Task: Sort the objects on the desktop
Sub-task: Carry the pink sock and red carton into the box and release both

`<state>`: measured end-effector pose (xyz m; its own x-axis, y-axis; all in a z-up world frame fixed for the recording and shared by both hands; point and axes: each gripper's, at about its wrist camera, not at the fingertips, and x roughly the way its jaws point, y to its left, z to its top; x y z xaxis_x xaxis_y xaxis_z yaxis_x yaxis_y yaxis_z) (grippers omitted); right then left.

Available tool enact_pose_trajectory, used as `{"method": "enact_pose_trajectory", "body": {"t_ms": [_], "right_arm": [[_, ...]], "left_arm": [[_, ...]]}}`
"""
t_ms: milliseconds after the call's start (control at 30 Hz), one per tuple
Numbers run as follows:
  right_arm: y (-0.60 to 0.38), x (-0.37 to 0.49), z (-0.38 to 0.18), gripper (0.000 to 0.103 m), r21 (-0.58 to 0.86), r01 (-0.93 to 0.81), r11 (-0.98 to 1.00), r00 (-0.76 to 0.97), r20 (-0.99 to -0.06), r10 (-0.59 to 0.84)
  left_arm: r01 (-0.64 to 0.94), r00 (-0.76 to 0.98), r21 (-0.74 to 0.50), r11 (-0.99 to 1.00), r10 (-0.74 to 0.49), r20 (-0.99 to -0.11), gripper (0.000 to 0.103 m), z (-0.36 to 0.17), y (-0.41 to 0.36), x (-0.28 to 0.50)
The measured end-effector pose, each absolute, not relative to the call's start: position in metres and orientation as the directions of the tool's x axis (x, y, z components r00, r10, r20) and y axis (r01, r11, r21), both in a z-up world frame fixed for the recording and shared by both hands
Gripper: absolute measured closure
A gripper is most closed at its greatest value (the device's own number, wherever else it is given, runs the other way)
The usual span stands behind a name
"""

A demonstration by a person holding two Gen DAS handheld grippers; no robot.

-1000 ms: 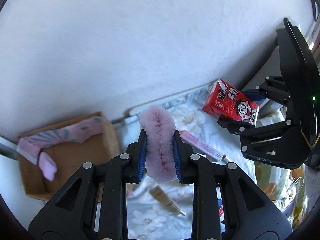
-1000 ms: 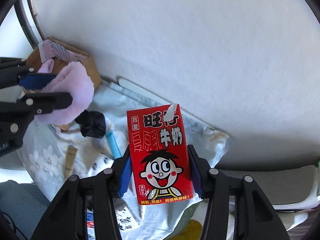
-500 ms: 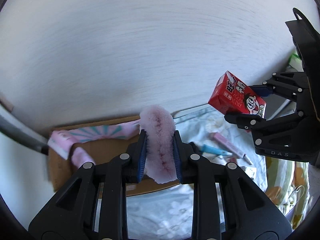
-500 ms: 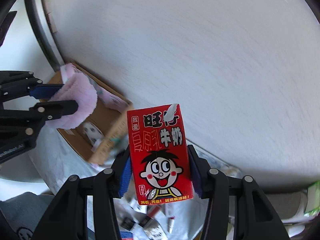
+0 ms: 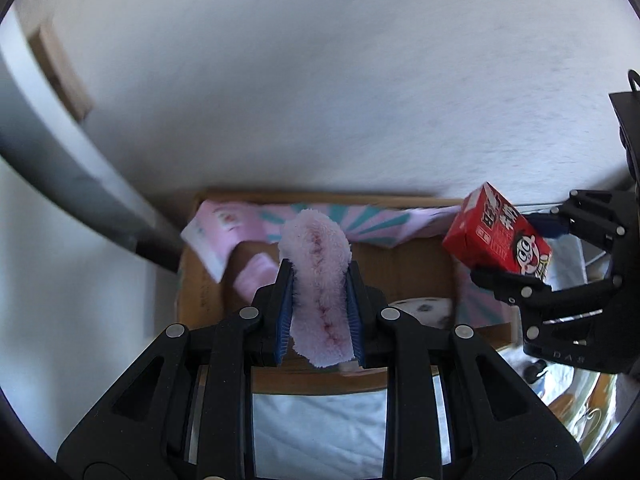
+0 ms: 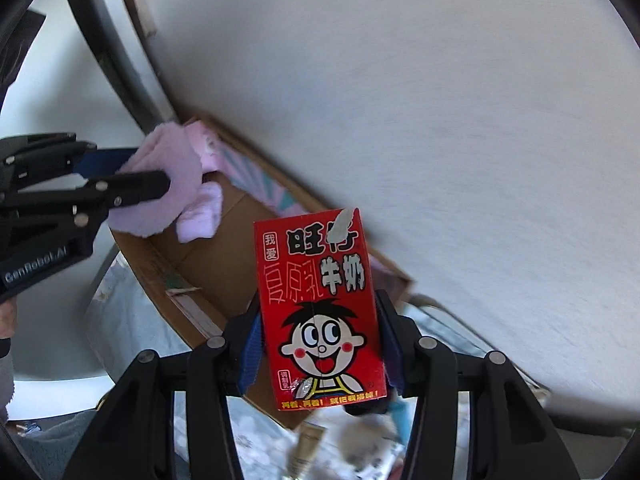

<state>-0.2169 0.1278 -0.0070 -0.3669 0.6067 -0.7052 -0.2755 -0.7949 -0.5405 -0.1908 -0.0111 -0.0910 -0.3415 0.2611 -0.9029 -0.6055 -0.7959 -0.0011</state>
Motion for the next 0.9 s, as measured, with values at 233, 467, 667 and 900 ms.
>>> {"method": "enact_pose_trajectory", "body": {"t_ms": [233, 467, 667, 900], "right_arm": [[0.144, -0.236, -0.036, 0.056, -0.521, -0.287, -0.804, -0.285, -0.755, 0.591], [0.140, -0.231, -0.049, 0.056, -0.508, -0.316, -0.801, -0.240, -0.774, 0.586], [0.139, -0.243, -0.057, 0.055, -0.516, -0.323, -0.793, -0.220, -0.774, 0.594], [0.144, -0.243, -0.056, 0.000, -0.474, -0.388, -0.790, -0.226, -0.782, 0.581]], "left_arm": [[-0.590, -0.305, -0.003, -0.808, 0.226, -0.925, 0.081, -0.122, -0.025, -0.210], [-0.604, -0.284, -0.009, -0.797, 0.226, -0.932, 0.081, -0.134, -0.020, -0.214], [-0.613, -0.291, -0.045, -0.789, 0.279, -0.915, 0.038, -0.131, -0.017, -0.215], [-0.607, -0.301, -0.038, -0.794, 0.274, -0.913, 0.000, -0.126, -0.017, -0.216]]}}
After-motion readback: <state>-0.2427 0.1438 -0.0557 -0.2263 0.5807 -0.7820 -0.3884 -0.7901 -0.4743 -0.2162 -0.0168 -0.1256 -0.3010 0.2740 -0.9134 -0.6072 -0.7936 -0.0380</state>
